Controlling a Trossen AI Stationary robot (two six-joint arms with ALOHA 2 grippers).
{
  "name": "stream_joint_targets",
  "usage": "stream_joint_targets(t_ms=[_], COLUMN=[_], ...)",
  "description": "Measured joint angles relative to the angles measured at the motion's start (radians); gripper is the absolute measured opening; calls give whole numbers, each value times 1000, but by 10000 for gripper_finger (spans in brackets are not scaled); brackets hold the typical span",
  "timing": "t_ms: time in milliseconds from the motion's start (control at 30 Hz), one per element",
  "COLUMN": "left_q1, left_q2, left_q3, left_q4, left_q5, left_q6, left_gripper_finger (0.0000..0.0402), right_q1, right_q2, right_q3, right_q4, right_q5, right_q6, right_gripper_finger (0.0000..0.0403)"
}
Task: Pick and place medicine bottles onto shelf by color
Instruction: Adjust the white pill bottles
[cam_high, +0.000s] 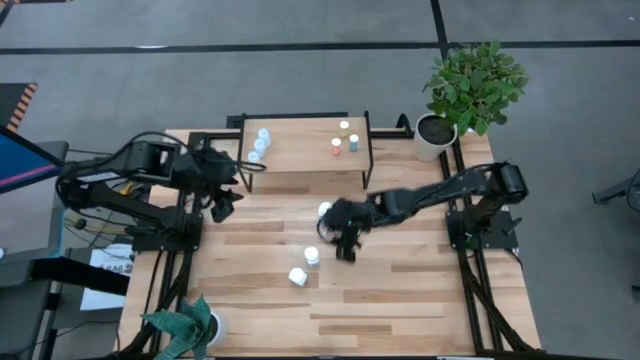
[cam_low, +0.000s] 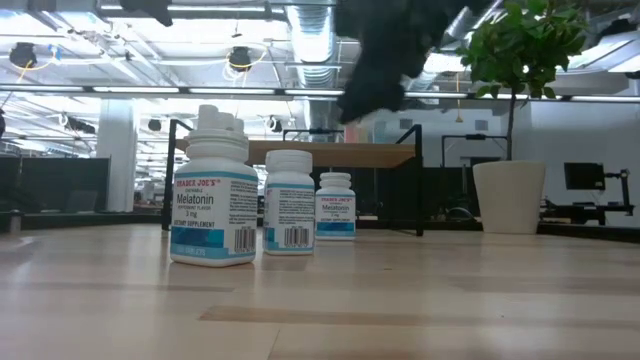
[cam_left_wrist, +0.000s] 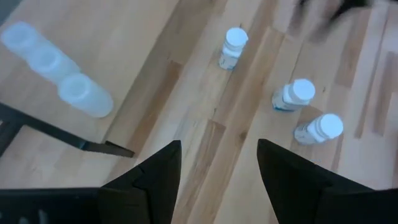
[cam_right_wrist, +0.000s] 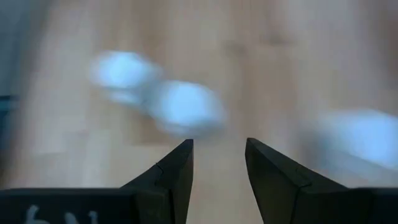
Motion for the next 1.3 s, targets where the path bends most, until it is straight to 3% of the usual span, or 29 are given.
stream_joint_targets(t_ms=[100,367,500,733,1033,1300], left_q1=[-12,-33,-43,-47,-47,-47], left_q2=[35,82,86,83,83,83], left_q3=[-1,-1,-1,-1,-1,-1], left_q4=[-1,-33,-43,-45,-45,-45], left_q5=[1,1,1,-9,-12,-14], left_q6=[33,80,81,84,83,119], left_gripper_finger=[197,196,196,196,196,197], right_q1=[53,250,320,345,342,322], right_q2=[58,200,305,524,671,702], right_q3=[2,85,178,395,661,711], right_q4=[51,155,165,179,-60,-154], right_q5=[-60,-31,43,58,446,470], right_q6=[53,253,334,384,489,513], right_gripper_finger=[169,157,145,115,55,12])
